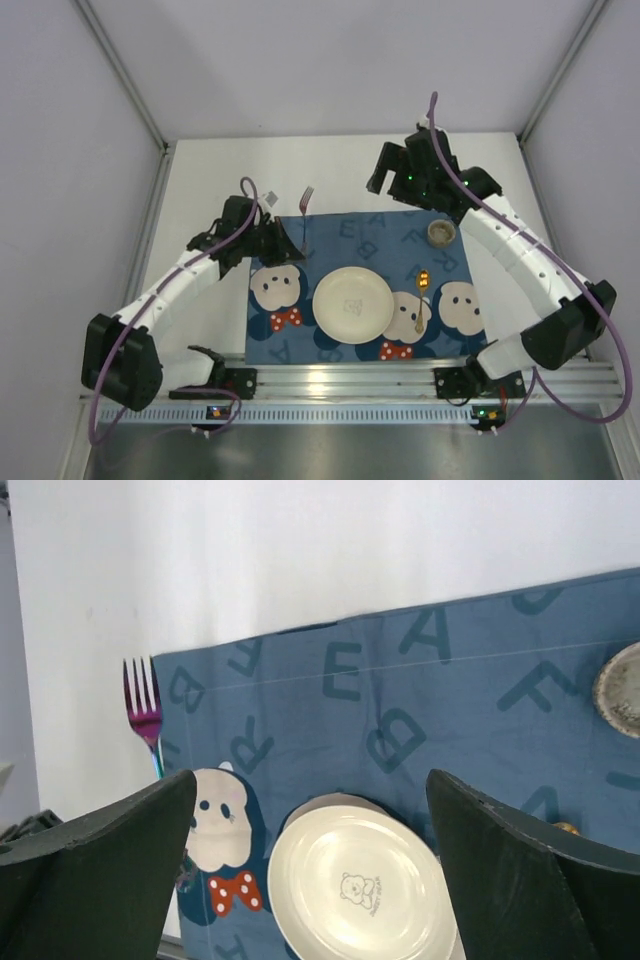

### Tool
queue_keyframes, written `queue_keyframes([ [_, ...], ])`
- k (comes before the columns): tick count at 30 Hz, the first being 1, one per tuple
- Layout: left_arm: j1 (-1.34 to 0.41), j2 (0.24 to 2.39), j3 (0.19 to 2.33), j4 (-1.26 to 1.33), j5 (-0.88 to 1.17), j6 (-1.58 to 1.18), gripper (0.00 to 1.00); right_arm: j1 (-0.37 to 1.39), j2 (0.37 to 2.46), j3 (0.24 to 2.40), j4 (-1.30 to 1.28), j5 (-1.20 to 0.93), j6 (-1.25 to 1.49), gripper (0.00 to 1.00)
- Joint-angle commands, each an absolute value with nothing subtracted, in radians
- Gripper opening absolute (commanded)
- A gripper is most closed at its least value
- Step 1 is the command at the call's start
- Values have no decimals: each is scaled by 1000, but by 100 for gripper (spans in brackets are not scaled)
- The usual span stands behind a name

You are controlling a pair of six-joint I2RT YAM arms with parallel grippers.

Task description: Set the dinner table for one person

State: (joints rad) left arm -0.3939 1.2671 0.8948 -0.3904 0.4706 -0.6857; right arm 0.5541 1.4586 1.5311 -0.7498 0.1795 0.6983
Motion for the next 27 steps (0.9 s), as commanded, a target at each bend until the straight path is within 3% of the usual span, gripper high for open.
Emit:
queue_keyframes([
  [1, -382, 1194, 799, -495, 488, -661, 0, 525, 1394, 1522, -762, 206, 647, 98],
  [6, -370, 1163, 707, -617, 469, -666, 0, 508, 1364, 1476, -773, 196, 632, 98],
  [16, -365, 1085, 522, -542, 554, -747, 0, 508, 1310, 1329, -775, 160, 629, 98],
  [22, -367, 1130, 486, -497, 502, -796, 13, 506, 1295, 1282, -775, 152, 627, 98],
  [27, -365, 1183, 523, -524, 476, -784, 31, 506, 1284, 1262, -770, 144, 630, 97],
])
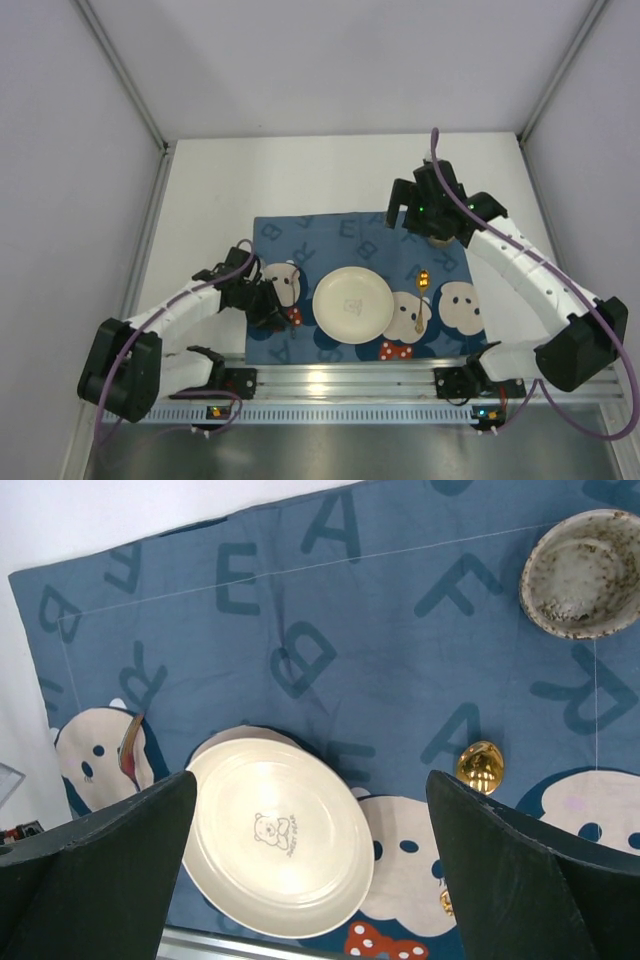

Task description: Set the dinner table for one person

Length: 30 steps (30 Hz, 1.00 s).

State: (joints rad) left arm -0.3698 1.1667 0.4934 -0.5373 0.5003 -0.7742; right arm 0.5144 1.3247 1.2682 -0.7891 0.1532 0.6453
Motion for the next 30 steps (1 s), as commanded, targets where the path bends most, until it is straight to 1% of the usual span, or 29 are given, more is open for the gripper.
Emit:
queue_keyframes([
  [1, -367, 1181, 532, -553, 466, -773, 35, 508, 1281, 1261, -770, 149, 630, 98],
  [2, -367, 1171, 551, -575, 453, -767, 39, 508, 1275, 1259, -772, 152, 630, 98],
  [3, -367, 1167, 561, -592, 428, -762, 48, 508, 1269, 1256, -772, 155, 630, 98],
  [4, -367, 1160, 572, -609, 419, -752, 53, 508, 1264, 1255, -772, 163, 630, 98],
  [5, -367, 1152, 593, -641, 410, -747, 55, 508, 1253, 1252, -772, 166, 627, 99],
  [11, -367, 1147, 713, -732, 354, -749, 55, 506, 1206, 1224, -787, 193, 617, 99],
  [15, -367, 1143, 770, -689, 336, -750, 52, 506, 1174, 1195, -793, 209, 612, 100],
  [16, -367, 1152, 776, -649, 334, -752, 51, 508, 1166, 1189, -795, 210, 612, 100],
  [18, -367, 1195, 795, -600, 350, -756, 42, 506, 1161, 1175, -796, 207, 611, 99],
  [19, -367, 1216, 808, -539, 359, -762, 36, 506, 1160, 1174, -798, 201, 611, 99],
  [20, -368, 1270, 818, -513, 380, -764, 20, 506, 1158, 1172, -799, 202, 609, 98],
  [21, -368, 1299, 830, -487, 390, -762, 8, 506, 1157, 1170, -801, 201, 611, 98],
  [22, -370, 1333, 847, -465, 391, -755, 1, 506, 1157, 1172, -801, 202, 609, 97],
  [23, -371, 1403, 885, -465, 390, -749, 0, 505, 1155, 1172, -802, 204, 607, 97],
  [26, -376, 1520, 951, -460, 382, -713, 0, 503, 1158, 1187, -808, 207, 603, 96],
  [30, -379, 1620, 997, -462, 377, -677, 0, 497, 1160, 1196, -818, 216, 592, 96],
])
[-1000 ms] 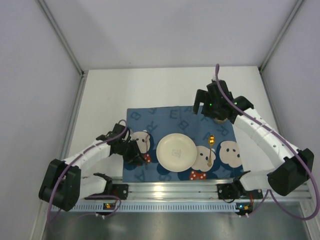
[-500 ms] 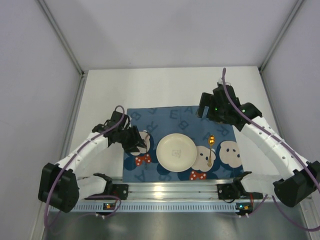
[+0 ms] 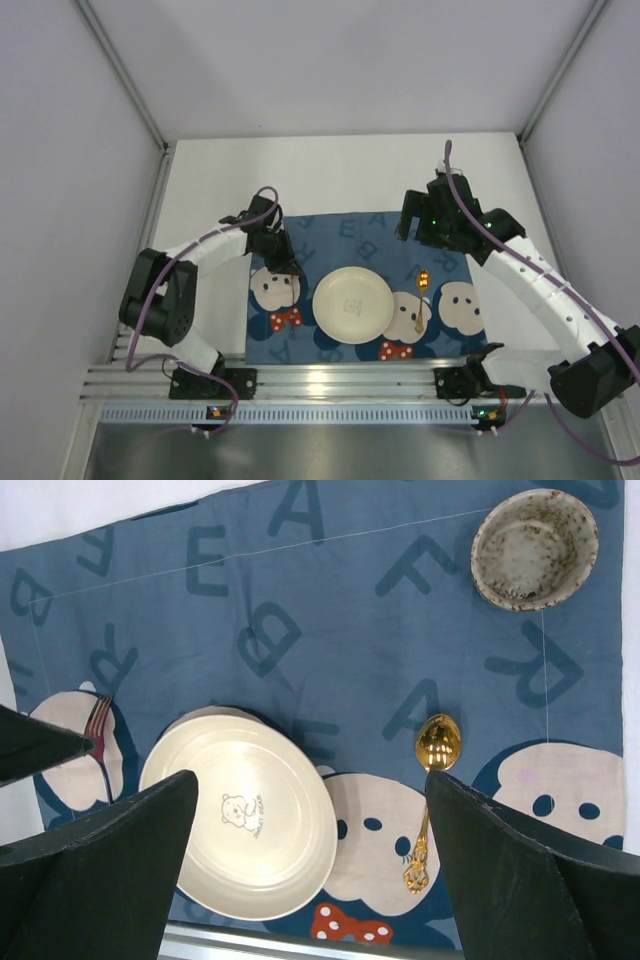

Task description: Set the dinner table for one person

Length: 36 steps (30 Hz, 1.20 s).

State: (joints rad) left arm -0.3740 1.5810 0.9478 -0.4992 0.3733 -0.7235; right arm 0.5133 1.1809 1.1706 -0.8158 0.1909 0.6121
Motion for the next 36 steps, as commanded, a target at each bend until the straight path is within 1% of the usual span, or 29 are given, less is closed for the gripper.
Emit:
queue_keyframes([
  [1, -379, 1637, 1017, -471, 362, -657, 0, 495, 1161, 1197, -822, 222, 591, 96],
  [11, -356, 1720, 1045, -595, 230, -519, 0, 468, 1152, 1187, -839, 236, 574, 96],
  [19, -348, 1692, 1087, -638, 196, -491, 0, 449, 1178, 1219, -845, 235, 549, 96],
  [22, -348, 1631, 1112, -650, 206, -482, 0, 446, 1193, 1244, -842, 230, 525, 97],
  [24, -348, 1540, 1120, -643, 196, -473, 0, 446, 1192, 1273, -828, 210, 488, 98],
  [25, -348, 1505, 1123, -637, 158, -465, 0, 446, 1184, 1284, -810, 201, 476, 100],
  [26, -348, 1399, 1121, -626, 70, -463, 11, 448, 1164, 1299, -778, 174, 450, 100],
  [27, -348, 1397, 1121, -626, 69, -463, 11, 448, 1164, 1302, -778, 152, 433, 100],
  [28, -348, 1364, 1115, -629, -31, -489, 23, 448, 1132, 1304, -753, 128, 417, 100],
  [29, -348, 1298, 1109, -630, -217, -514, 57, 448, 1114, 1301, -709, 106, 405, 100],
  [30, -348, 1270, 1098, -632, -320, -540, 80, 448, 1094, 1296, -687, 82, 394, 100],
  [31, -348, 1217, 1065, -602, -398, -586, 98, 449, 1050, 1287, -664, 72, 390, 100],
  [32, -348, 1195, 1046, -582, -490, -595, 98, 448, 1026, 1258, -617, 61, 387, 100],
  [35, -348, 1155, 983, -461, -531, -552, 98, 448, 941, 1180, -537, 66, 409, 100],
  [36, -347, 1146, 967, -427, -534, -495, 99, 448, 922, 1157, -525, 87, 417, 100],
])
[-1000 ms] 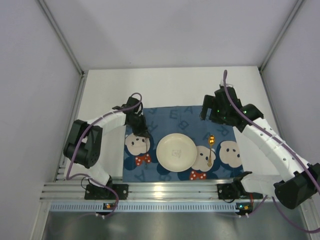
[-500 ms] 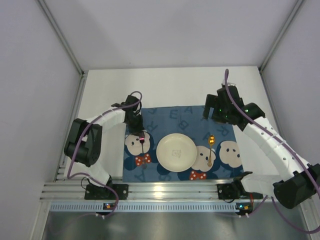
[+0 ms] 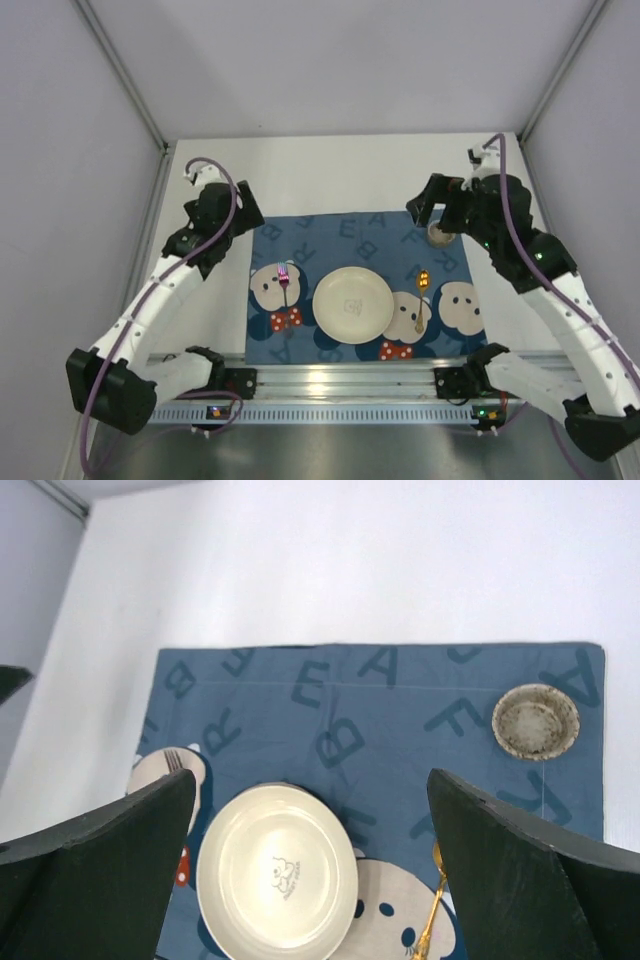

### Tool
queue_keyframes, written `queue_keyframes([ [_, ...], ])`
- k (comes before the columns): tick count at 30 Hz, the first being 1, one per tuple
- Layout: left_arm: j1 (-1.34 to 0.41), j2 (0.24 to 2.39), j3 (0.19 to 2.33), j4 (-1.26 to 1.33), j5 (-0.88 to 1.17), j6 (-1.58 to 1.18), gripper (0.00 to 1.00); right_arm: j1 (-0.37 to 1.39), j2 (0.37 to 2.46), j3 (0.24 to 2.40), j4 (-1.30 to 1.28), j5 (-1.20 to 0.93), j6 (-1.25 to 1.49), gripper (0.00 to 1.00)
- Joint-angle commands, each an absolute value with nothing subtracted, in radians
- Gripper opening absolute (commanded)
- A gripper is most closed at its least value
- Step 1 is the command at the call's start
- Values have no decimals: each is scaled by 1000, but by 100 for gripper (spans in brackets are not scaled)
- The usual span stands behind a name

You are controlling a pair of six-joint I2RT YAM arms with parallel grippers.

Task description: Set the dinner table for one person

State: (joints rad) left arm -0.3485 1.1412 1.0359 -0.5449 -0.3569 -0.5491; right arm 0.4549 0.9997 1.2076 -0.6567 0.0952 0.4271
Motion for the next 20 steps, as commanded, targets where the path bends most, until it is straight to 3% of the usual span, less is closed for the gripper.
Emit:
queue_keyframes([
  [1, -348, 1116, 892, -287, -531, -458, 99, 448, 887, 1132, -509, 95, 422, 100],
  [3, -347, 1076, 795, -134, -549, -352, 99, 448, 848, 1063, -492, 124, 429, 100],
  [8, -348, 1003, 399, 570, -491, -79, 96, 448, 724, 927, -512, 253, 518, 100],
  [13, -296, 1225, 345, 714, -571, -18, 96, 448, 624, 881, -531, 253, 537, 100],
  [20, -190, 1425, 351, 889, -397, -31, 98, 448, 637, 943, -587, 251, 477, 99],
])
